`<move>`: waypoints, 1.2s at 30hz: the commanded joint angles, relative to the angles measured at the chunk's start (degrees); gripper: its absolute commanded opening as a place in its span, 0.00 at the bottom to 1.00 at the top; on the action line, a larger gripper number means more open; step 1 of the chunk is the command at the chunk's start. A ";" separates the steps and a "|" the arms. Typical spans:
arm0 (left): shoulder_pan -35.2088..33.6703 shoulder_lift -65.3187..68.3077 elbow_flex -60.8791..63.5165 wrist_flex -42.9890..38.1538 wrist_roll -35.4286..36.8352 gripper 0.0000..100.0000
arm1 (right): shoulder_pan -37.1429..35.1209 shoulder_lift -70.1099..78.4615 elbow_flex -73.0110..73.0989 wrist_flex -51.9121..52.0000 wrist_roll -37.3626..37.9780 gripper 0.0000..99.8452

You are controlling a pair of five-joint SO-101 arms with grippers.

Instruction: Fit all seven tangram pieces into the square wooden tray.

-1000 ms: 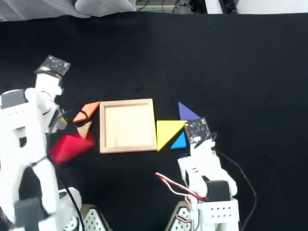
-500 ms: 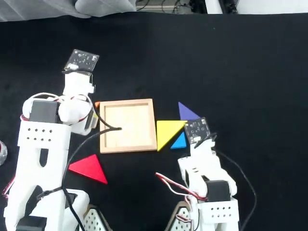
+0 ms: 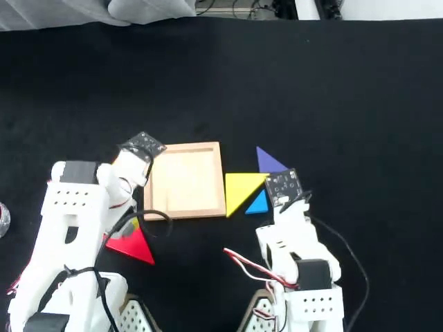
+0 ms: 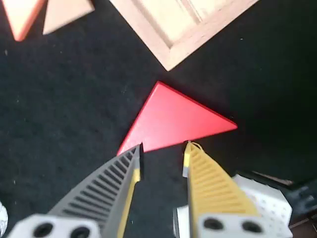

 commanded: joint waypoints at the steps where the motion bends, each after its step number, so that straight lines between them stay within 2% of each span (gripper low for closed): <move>1: -0.66 -1.32 0.48 -3.25 0.44 0.15 | 0.62 -4.62 -0.04 0.26 -0.18 0.01; 4: -0.66 -1.41 0.66 -2.90 1.23 0.15 | 0.62 -4.62 -0.04 0.26 -0.18 0.01; 10: -0.75 -6.07 4.00 3.34 1.93 0.15 | 0.62 -4.62 -0.04 0.26 -0.18 0.01; 15: -6.46 -9.85 4.97 2.64 0.79 0.15 | 0.62 -4.62 -0.04 0.26 -0.18 0.01; 17: -6.73 -10.90 5.58 4.31 -4.40 0.15 | 0.62 -4.62 -0.04 0.26 -0.18 0.01; 21: -6.37 -10.73 5.93 10.02 -21.71 0.15 | 0.62 -4.62 -0.04 0.26 -0.53 0.01; 23: -6.29 -10.64 5.49 11.34 -30.15 0.15 | 0.62 -4.62 -0.04 0.26 -0.53 0.01; 26: -5.85 -10.64 5.41 10.99 -39.12 0.15 | 0.62 -4.62 -0.04 0.26 -0.53 0.01; 28: -2.77 -10.64 6.02 11.08 -41.93 0.15 | 0.62 -4.62 -0.04 0.26 -0.44 0.01; 32: 6.29 -10.64 9.54 9.93 -40.88 0.15 | 0.62 -4.62 -0.04 0.26 -0.26 0.01; 36: 11.56 -10.64 14.37 -1.05 -37.63 0.15 | 0.62 -4.62 -0.04 0.26 -0.44 0.01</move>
